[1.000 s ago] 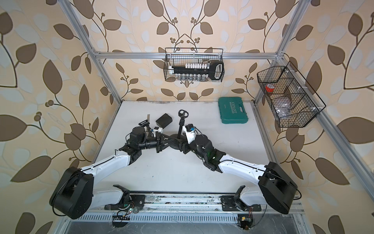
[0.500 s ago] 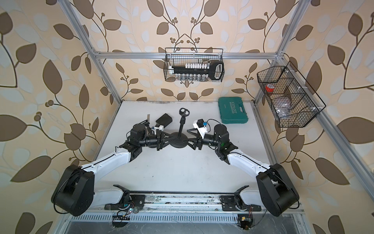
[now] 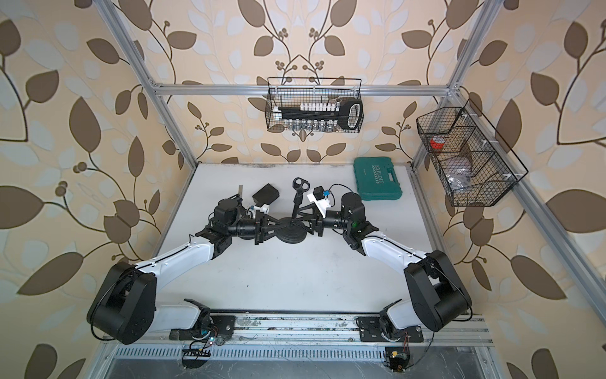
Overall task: Assemble a microphone stand
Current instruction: Screw the microphone stand pole into the microphone stand base.
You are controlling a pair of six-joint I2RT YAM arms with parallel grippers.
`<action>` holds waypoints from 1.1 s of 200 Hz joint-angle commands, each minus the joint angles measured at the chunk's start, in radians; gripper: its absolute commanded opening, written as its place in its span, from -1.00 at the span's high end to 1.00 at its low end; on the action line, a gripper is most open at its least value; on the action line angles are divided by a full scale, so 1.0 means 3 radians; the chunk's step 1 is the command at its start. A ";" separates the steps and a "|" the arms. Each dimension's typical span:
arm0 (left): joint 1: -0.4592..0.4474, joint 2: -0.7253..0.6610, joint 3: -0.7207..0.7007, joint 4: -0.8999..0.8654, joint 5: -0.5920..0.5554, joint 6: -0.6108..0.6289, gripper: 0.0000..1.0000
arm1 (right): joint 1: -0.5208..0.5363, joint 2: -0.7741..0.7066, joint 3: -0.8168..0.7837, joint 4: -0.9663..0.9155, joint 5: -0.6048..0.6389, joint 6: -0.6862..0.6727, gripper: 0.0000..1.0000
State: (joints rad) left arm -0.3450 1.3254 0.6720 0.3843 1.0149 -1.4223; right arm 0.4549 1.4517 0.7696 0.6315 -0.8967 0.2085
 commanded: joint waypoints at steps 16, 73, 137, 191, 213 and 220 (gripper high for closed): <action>0.0041 -0.0068 0.0207 0.0233 0.0185 0.0096 1.00 | -0.0004 0.0094 0.0096 0.0137 -0.0060 0.0107 0.10; 0.0041 -0.0061 0.0250 0.0167 0.0191 0.0113 1.00 | 0.0051 0.0189 0.0149 0.0167 -0.0022 0.0143 0.32; 0.0041 -0.0046 0.0282 0.0126 0.0117 0.0130 1.00 | 0.0115 0.0164 0.0007 0.0264 0.0306 0.0228 1.00; 0.0041 -0.0074 0.0291 0.0145 -0.0042 0.0129 1.00 | 0.0828 -0.0408 -0.0258 -0.0602 0.3175 0.0426 1.00; 0.0041 -0.0072 0.0304 0.0147 -0.0084 0.0124 1.00 | 0.1192 -0.0382 -0.0184 -0.0826 0.4041 0.0542 1.00; 0.0043 -0.0068 0.0304 0.0145 -0.0097 0.0119 1.00 | 0.1231 -0.0338 -0.0131 -0.0883 0.4122 0.0558 1.00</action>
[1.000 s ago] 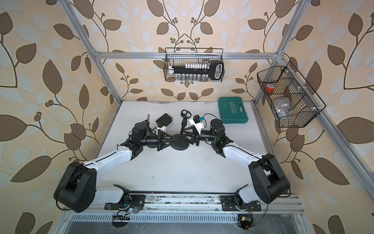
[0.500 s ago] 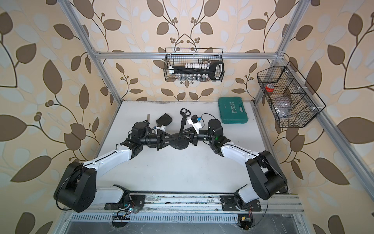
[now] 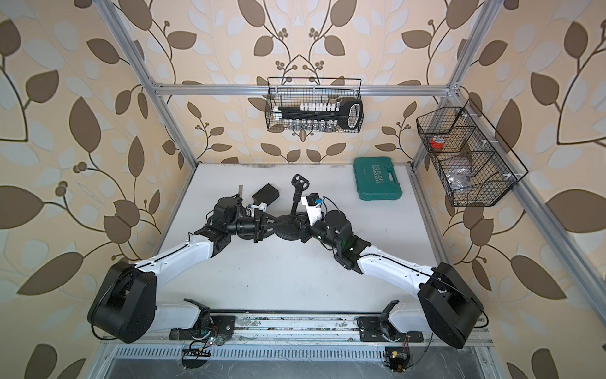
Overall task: Assemble a microphone stand
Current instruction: Screw the microphone stand pole into the microphone stand base.
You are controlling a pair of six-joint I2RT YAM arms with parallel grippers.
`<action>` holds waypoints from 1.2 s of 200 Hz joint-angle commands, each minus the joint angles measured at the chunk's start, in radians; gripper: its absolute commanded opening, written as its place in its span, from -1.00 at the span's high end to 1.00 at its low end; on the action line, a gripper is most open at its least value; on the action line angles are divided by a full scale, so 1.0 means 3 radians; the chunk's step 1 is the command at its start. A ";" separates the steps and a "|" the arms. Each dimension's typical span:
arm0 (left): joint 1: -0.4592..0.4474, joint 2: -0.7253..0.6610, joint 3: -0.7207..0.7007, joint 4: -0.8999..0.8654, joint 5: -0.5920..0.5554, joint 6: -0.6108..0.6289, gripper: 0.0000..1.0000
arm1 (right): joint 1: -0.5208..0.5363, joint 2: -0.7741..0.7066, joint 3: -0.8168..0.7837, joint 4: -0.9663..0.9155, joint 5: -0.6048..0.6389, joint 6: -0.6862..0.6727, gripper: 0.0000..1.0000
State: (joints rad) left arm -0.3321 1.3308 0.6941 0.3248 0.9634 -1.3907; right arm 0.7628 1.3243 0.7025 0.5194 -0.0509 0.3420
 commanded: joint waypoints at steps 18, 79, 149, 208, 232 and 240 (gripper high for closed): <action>0.0002 -0.0070 0.0233 0.0349 0.0066 -0.0002 1.00 | 0.0252 0.0161 0.0194 -0.0561 0.1308 0.0123 1.00; 0.0044 -0.0033 0.0267 0.0229 0.0102 0.0053 1.00 | -0.0507 -0.0056 -0.0092 0.0114 -0.1242 -0.0252 -0.30; 0.0048 -0.0080 0.0268 0.0054 0.0263 0.0114 1.00 | -0.1049 0.0200 0.0047 0.0304 -0.2765 -0.0534 -0.27; 0.0043 -0.0095 0.0258 0.0061 0.0424 0.0092 1.00 | -0.1048 0.0502 0.0284 0.0396 -0.3026 -0.0562 -0.21; 0.0043 -0.0085 0.0269 0.0076 0.0465 0.0066 1.00 | -0.1015 0.0653 0.0384 0.0437 -0.3202 -0.0526 -0.12; 0.0043 -0.0089 0.0269 0.0083 0.0461 0.0057 1.00 | -0.1000 0.0695 0.0413 0.0437 -0.3249 -0.0523 -0.09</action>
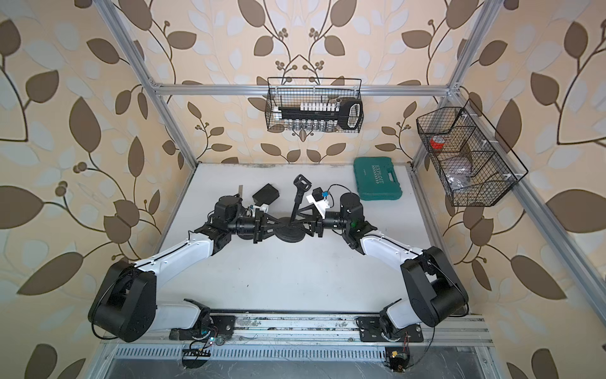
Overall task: Assemble a microphone stand
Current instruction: Screw the microphone stand pole into the microphone stand base.
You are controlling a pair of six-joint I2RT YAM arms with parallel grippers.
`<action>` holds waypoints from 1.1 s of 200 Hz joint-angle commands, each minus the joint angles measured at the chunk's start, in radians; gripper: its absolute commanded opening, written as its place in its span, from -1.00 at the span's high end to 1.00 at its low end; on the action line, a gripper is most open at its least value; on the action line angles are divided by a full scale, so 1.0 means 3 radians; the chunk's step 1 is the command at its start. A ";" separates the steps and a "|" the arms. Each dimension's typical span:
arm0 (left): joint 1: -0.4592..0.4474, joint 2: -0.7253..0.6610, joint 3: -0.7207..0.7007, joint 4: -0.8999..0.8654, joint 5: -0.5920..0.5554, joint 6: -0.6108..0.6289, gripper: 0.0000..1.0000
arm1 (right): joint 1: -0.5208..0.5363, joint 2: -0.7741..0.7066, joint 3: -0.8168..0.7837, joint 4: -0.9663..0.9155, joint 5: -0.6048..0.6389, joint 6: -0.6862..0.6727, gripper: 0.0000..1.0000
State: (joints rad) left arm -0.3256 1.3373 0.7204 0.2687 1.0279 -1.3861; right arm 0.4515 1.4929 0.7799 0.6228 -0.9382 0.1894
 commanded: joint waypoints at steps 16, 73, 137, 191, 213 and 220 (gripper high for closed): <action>0.0022 -0.0109 0.0187 0.0270 0.0245 0.0039 1.00 | 0.0063 0.0176 0.0195 0.0103 -0.0293 -0.0015 0.01; 0.0021 -0.0061 0.0186 0.0323 0.0240 0.0015 1.00 | 0.0090 0.0244 0.0177 0.0269 -0.0233 0.0096 0.50; 0.0022 -0.0049 0.0153 0.0463 0.0142 -0.0053 1.00 | 0.0184 0.0074 -0.0137 0.0374 0.0795 0.0365 1.00; 0.0022 -0.0040 0.0200 0.0413 -0.0005 0.0003 1.00 | 0.1018 -0.0508 -0.0279 -0.0886 0.3834 0.0845 1.00; 0.0022 -0.0017 0.0235 0.0326 -0.0051 0.0059 1.00 | 0.1152 -0.0553 -0.0205 -0.1093 0.4141 0.0880 1.00; 0.0022 -0.0005 0.0247 0.0323 -0.0064 0.0061 1.00 | 0.1153 -0.0552 -0.0176 -0.1114 0.4114 0.0874 1.00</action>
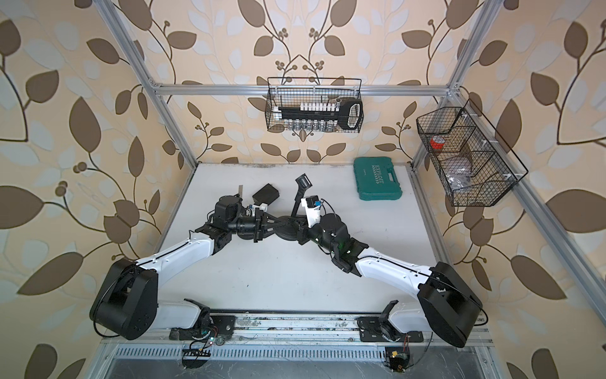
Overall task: Assemble a microphone stand
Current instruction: Screw the microphone stand pole into the microphone stand base.
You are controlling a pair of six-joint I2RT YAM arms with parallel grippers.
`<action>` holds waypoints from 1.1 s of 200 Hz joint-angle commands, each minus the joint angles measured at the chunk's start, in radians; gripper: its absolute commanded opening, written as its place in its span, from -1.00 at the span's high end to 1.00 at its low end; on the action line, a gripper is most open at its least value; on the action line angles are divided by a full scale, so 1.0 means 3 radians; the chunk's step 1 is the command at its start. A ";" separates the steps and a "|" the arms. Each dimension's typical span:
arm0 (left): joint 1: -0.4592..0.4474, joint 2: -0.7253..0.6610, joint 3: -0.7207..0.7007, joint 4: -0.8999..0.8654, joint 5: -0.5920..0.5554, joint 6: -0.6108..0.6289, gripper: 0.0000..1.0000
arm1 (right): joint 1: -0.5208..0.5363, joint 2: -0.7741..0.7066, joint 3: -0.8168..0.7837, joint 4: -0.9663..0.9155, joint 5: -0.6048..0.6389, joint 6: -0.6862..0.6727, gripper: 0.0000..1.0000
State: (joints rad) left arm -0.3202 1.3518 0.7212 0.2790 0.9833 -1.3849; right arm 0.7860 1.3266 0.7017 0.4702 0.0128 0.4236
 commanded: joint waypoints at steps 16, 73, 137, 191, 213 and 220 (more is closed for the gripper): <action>0.0004 -0.0029 0.0255 0.0309 0.0072 0.0044 1.00 | 0.0015 0.0030 0.0142 -0.0556 0.0628 -0.0045 1.00; 0.0004 -0.0011 0.0275 0.0216 0.0107 0.0102 1.00 | -0.0591 -0.0048 -0.0119 0.0193 -0.1614 -0.0686 -0.57; 0.0004 -0.0074 0.0252 0.0172 0.0326 0.0165 1.00 | -0.1120 0.0264 0.0062 0.0503 -0.3037 -0.0802 -0.37; -0.0016 -0.0020 0.0281 0.0148 0.0435 0.0183 1.00 | -0.1099 0.0544 0.0307 0.0601 -0.3340 -0.0841 -0.16; -0.0027 0.0002 0.0306 0.0149 0.0440 0.0175 1.00 | -0.1071 0.0593 0.0353 0.0607 -0.3336 -0.0834 -0.04; -0.0031 0.0004 0.0315 0.0151 0.0445 0.0171 1.00 | -0.1061 0.0603 0.0359 0.0606 -0.3322 -0.0834 -0.03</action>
State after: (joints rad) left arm -0.3210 1.3682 0.7433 0.2481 1.0481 -1.3594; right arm 0.4564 1.4868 0.7731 0.6254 -0.9470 0.1818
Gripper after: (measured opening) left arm 0.205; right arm 0.522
